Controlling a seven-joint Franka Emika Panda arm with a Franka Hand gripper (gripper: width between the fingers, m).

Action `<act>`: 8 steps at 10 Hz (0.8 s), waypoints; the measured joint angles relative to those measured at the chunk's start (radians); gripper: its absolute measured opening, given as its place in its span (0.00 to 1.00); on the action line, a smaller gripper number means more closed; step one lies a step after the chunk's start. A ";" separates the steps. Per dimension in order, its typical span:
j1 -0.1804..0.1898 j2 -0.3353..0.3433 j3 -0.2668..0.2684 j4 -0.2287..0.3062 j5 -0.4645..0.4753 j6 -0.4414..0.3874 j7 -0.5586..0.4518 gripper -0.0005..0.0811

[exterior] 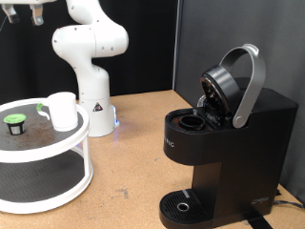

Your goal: Make a cup of coffee with the keurig machine

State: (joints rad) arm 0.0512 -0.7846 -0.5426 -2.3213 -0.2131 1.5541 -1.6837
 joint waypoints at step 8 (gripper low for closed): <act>-0.007 0.037 -0.088 -0.127 -0.109 0.123 -0.144 0.99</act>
State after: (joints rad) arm 0.0445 -0.7478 -0.6310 -2.4487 -0.3222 1.6776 -1.8276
